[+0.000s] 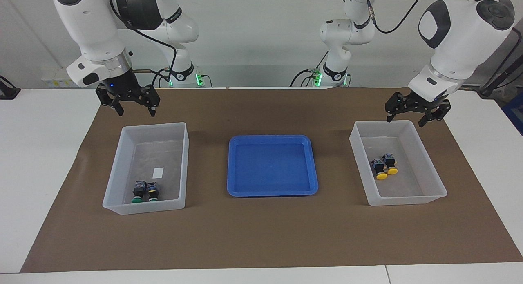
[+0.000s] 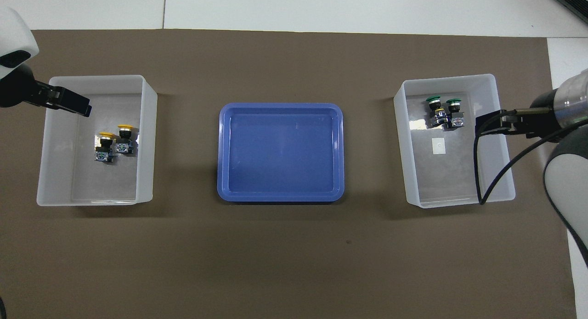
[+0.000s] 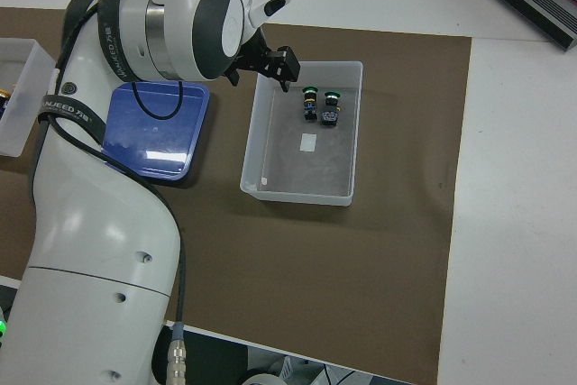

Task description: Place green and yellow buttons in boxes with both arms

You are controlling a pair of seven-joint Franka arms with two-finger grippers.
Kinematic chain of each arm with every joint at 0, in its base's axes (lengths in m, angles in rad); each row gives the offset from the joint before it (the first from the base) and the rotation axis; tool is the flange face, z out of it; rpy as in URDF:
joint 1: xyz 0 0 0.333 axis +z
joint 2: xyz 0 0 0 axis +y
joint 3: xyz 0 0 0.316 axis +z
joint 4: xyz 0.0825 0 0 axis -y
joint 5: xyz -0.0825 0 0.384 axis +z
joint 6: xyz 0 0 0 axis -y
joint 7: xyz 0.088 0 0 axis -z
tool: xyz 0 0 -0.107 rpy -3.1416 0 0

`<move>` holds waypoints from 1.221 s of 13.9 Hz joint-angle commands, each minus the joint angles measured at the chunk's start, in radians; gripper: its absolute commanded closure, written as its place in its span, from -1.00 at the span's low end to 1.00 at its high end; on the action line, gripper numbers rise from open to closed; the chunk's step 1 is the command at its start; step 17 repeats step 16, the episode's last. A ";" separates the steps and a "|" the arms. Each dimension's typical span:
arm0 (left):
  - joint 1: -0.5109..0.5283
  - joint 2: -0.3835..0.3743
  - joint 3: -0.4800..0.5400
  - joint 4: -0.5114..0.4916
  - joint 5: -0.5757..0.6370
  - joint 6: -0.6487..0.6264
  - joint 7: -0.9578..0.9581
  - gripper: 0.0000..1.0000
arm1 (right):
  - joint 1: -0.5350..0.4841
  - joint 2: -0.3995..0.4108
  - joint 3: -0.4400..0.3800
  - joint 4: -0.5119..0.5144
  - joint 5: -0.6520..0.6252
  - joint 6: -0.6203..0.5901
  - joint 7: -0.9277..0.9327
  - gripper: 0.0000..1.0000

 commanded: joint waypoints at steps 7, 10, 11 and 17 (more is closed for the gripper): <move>0.004 -0.040 0.004 -0.058 0.018 0.059 -0.013 -1.00 | -0.007 0.003 0.002 0.012 0.018 -0.018 0.010 -1.00; 0.025 -0.041 0.004 -0.062 0.018 0.073 -0.010 -1.00 | -0.007 0.003 0.002 0.012 0.019 -0.018 0.010 -1.00; 0.030 -0.041 0.004 -0.065 0.018 0.082 -0.010 -1.00 | -0.007 0.003 0.002 0.012 0.019 -0.018 0.010 -1.00; 0.038 -0.049 0.004 -0.082 0.018 0.080 -0.012 -1.00 | -0.007 0.003 0.002 0.012 0.018 -0.018 0.010 -1.00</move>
